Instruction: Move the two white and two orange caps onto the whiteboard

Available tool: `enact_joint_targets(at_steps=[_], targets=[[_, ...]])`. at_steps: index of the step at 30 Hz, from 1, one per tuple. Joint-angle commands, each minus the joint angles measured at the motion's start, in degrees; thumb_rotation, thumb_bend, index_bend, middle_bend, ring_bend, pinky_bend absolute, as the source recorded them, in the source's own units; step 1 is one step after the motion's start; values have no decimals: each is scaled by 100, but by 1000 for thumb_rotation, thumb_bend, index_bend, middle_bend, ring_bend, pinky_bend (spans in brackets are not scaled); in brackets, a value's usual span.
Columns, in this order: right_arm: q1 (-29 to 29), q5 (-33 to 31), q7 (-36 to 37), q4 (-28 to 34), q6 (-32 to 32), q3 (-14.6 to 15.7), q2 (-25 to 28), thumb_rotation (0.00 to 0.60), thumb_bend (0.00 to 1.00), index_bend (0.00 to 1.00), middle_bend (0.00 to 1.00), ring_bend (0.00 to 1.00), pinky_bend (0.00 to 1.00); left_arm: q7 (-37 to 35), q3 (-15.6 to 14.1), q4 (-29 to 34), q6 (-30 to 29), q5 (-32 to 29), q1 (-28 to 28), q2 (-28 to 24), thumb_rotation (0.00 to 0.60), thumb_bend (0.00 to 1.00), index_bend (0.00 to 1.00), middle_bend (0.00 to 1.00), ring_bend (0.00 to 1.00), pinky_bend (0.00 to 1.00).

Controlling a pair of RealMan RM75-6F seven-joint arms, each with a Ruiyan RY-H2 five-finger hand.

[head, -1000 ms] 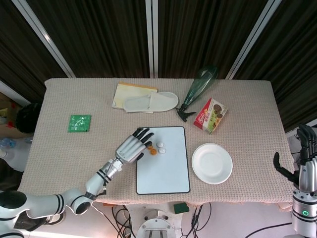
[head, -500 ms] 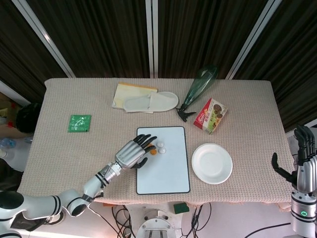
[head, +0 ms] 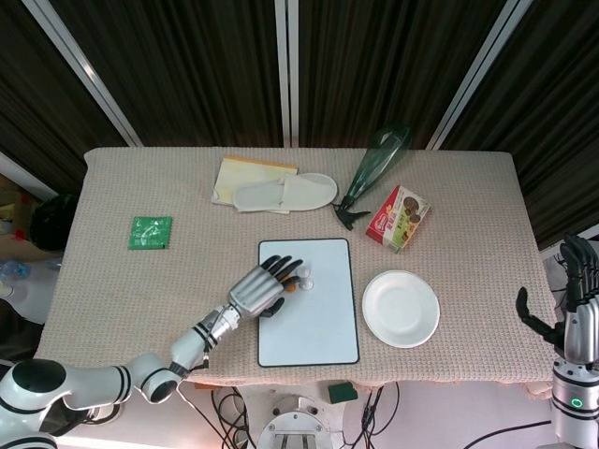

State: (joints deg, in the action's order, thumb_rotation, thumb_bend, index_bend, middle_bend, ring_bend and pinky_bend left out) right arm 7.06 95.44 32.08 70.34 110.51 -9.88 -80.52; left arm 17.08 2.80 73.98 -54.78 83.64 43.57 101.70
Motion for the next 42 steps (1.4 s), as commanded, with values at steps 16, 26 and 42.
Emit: enact_joint_targets(at_steps=[16, 26, 42], targets=[[1, -40, 67, -48, -12, -25, 3, 600, 477, 45, 20, 0, 0, 264, -1, -99, 200, -163, 62, 73, 492, 519, 225, 6, 0, 128], [-1, -40, 65, -73, -14, -19, -16, 600, 477, 46, 20, 0, 0, 371, -37, -12, 211, -192, 42, 14, 529, 519, 260, 6, 0, 127], [7, -38, 66, -79, -8, -27, -30, 600, 477, 45, 20, 0, 0, 134, 4, 279, -118, 25, -19, -176, 551, 519, 236, 6, 0, 126]])
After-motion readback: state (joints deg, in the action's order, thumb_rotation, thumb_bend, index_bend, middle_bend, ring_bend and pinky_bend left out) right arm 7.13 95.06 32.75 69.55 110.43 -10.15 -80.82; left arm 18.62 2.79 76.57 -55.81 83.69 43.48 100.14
